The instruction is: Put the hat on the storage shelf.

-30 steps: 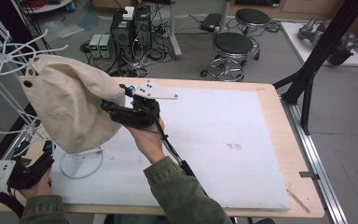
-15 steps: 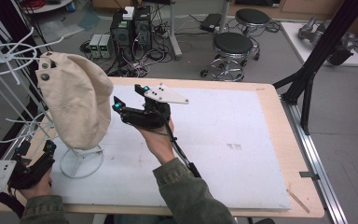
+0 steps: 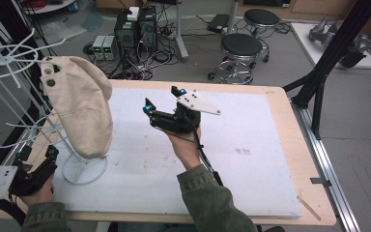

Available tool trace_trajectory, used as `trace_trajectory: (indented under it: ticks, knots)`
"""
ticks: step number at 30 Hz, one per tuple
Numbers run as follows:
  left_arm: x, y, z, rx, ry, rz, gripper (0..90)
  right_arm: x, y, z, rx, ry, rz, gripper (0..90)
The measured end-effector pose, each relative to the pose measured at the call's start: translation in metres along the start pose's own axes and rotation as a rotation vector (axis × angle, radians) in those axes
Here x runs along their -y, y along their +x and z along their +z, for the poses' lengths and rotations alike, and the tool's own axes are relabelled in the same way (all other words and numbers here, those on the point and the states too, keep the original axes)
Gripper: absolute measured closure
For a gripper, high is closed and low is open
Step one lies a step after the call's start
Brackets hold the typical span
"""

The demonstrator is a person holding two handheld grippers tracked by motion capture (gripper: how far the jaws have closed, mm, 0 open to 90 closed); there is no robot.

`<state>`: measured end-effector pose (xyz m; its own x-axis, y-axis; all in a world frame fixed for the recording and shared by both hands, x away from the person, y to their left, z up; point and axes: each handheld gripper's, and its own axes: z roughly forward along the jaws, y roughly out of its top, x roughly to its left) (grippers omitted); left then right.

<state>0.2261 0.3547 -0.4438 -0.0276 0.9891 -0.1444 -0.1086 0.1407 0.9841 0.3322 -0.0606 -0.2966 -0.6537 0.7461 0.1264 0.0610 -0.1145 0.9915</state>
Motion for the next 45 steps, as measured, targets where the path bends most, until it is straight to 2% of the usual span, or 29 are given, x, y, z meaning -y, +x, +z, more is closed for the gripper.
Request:
trace_trajectory:
  ticks: [12,18,23,26,27,29,36,43,45]
  knots:
    - [-0.001,-0.001,0.000,-0.003,-0.001,0.006,23.0,-0.006,-0.043,-0.050,0.179,-0.063,-0.062,10.9]
    - [0.000,-0.003,0.002,-0.002,-0.002,0.003,22.9,-0.004,-0.063,-0.075,0.267,-0.068,-0.084,10.9]
    - [0.000,-0.003,0.004,0.001,0.004,0.010,23.0,0.006,-0.077,-0.095,0.333,-0.055,-0.111,10.9]
    - [0.000,-0.004,0.004,0.000,0.003,0.009,22.9,0.014,-0.085,-0.107,0.360,-0.044,-0.098,10.8]
    - [0.000,-0.004,0.004,0.000,0.002,0.008,23.0,0.016,-0.087,-0.111,0.377,-0.024,-0.090,10.8]
    - [0.000,-0.004,0.003,0.002,0.003,0.008,22.9,0.020,-0.090,-0.117,0.386,-0.034,-0.097,10.9]
    - [0.000,-0.006,-0.001,0.016,0.004,0.012,22.9,0.029,-0.098,-0.142,0.449,-0.008,-0.092,10.9]
    - [-0.001,-0.005,-0.006,0.017,0.003,0.002,23.0,0.040,-0.113,-0.163,0.540,-0.007,-0.087,10.9]
    - [0.000,-0.004,-0.006,0.017,0.004,-0.003,23.0,0.046,-0.118,-0.170,0.564,0.010,-0.070,10.9]
